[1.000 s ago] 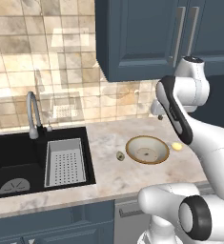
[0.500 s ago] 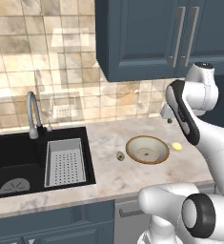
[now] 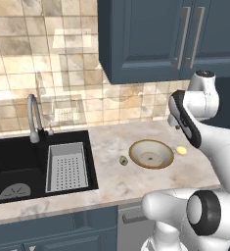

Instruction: Gather the eggs and milk located in the vicinity of the sink area and place them right next to the bowl.

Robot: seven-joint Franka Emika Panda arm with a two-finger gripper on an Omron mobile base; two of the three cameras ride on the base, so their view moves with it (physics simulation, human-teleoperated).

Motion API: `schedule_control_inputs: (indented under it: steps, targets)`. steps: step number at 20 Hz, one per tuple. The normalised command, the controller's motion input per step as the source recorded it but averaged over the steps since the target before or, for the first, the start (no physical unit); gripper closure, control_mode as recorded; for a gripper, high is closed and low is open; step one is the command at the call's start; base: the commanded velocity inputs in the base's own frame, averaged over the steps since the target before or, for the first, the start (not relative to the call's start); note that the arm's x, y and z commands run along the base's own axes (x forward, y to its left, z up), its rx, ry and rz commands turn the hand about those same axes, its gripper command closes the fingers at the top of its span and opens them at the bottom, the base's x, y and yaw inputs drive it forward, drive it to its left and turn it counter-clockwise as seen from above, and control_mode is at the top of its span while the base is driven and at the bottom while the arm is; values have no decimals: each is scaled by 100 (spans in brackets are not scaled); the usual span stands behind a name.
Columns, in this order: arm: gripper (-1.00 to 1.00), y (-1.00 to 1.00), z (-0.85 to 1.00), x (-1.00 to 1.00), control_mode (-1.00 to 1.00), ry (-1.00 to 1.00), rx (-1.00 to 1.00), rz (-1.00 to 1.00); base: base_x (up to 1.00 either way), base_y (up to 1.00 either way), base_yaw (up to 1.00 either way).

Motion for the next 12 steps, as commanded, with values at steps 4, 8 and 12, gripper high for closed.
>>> schedule_control_inputs:
  steps: [4,8,12]
  targets:
    - [-100,-33,-30,32,-100,1,0,0,0,0,0]
    - [-100,-45,-38,36,-100,0,1,0,0,0,0]
    - [-100,-28,-27,35,-100,0,1,3,0,0,0]
